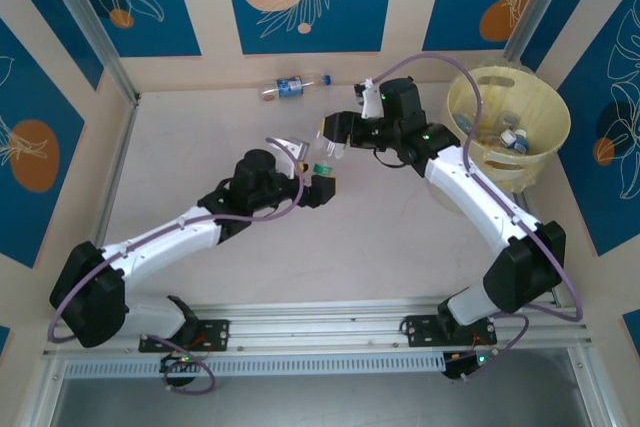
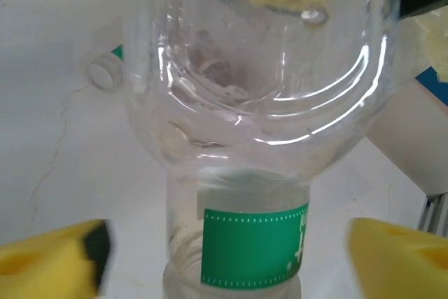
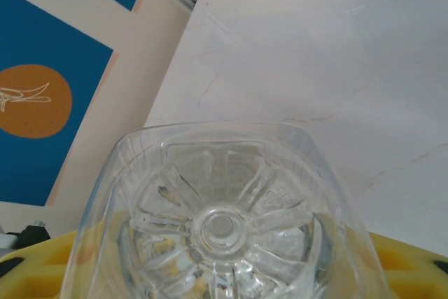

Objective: Put the plastic bottles in the bin

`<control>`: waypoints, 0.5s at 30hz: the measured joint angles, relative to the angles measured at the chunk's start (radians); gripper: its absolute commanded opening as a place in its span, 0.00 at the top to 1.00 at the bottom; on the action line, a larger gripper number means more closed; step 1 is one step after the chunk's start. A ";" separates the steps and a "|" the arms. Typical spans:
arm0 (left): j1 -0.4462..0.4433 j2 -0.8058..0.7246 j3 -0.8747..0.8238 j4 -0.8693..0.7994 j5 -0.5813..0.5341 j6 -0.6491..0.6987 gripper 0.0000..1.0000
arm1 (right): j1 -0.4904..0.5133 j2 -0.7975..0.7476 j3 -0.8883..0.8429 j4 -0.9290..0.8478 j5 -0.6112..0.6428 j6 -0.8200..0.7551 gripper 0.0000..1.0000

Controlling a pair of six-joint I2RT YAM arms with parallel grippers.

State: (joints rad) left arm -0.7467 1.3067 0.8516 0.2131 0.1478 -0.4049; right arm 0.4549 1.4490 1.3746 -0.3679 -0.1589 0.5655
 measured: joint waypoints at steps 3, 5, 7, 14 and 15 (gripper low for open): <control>0.000 -0.034 -0.065 0.042 -0.051 -0.005 0.00 | -0.034 -0.071 -0.032 0.002 0.032 -0.018 0.59; 0.000 -0.050 -0.097 0.049 -0.122 -0.013 0.00 | -0.066 -0.130 -0.053 0.005 0.056 -0.031 0.59; 0.001 -0.054 -0.110 0.041 -0.206 -0.026 0.00 | -0.096 -0.190 -0.073 0.009 0.081 -0.040 0.59; 0.021 -0.054 -0.122 0.002 -0.422 -0.112 0.00 | -0.194 -0.349 -0.101 0.016 0.172 -0.082 0.59; 0.024 -0.053 -0.124 -0.011 -0.446 -0.129 0.00 | -0.211 -0.363 -0.101 0.018 0.180 -0.089 0.59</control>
State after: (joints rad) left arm -0.7227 1.2533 0.7277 0.2024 -0.2981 -0.5339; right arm 0.2443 1.0863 1.2732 -0.3504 0.0208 0.4767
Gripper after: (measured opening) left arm 0.999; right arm 0.556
